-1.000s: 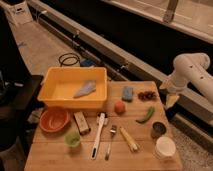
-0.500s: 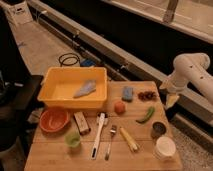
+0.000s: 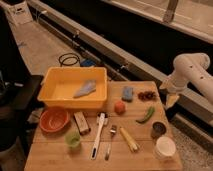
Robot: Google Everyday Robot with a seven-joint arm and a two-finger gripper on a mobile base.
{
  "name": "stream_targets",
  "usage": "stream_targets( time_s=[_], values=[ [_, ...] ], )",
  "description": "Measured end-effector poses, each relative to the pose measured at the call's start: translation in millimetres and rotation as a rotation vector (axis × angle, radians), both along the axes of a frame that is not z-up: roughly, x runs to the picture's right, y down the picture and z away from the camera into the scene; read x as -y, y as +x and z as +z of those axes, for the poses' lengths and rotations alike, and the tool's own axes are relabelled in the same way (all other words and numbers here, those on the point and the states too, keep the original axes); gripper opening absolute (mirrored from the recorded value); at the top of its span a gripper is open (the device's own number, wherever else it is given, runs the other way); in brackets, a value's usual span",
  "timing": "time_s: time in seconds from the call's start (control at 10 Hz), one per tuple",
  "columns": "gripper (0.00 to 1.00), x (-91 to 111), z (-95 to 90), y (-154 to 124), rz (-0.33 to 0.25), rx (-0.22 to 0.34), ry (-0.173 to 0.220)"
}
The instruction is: Place grapes in red bowl
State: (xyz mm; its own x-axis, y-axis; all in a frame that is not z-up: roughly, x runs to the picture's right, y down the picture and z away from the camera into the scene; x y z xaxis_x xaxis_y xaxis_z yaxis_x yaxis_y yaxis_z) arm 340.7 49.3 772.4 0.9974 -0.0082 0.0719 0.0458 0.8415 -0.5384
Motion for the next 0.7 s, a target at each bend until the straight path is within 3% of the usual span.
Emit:
stream_targets(
  time_s=[0.4,0.5,0.7],
  values=[
    [0.72,1.7,-0.7,1.3,-0.015,-0.01,0.008],
    [0.72,8.8,-2.5,3.9,-0.032,-0.031,0.03],
    [0.72,41.8,-4.9,6.0,-0.056,-0.043,0.068]
  ],
)
